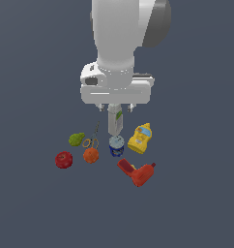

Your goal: Pick up a designated object from a clutter of objects.

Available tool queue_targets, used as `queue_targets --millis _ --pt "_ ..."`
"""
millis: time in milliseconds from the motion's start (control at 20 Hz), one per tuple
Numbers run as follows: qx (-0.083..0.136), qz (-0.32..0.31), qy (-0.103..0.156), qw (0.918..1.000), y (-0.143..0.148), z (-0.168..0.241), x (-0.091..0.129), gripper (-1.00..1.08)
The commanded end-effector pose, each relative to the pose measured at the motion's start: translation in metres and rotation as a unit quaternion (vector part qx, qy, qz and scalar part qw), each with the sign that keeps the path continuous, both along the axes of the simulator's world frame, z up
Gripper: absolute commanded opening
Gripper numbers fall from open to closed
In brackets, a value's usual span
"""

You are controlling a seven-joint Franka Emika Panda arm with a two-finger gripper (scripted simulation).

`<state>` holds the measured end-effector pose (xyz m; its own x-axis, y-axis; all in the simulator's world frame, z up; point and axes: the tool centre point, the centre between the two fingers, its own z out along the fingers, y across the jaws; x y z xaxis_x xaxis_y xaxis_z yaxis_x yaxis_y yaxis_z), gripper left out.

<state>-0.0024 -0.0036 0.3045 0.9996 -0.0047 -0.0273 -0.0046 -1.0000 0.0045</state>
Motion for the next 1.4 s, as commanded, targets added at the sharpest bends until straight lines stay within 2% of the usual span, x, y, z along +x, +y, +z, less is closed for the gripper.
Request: queue_targets --millis 0,750,1350 --pt "0.000 0.000 0.000 1.0000 0.000 0.000 0.000 1.00" --pt "-0.005 -0.002 -0.003 1.0000 0.000 0.014 0.003 1.00" --pt "-0.001 0.038 -0.004 0.9993 -0.035 -0.016 0.028 1.00"
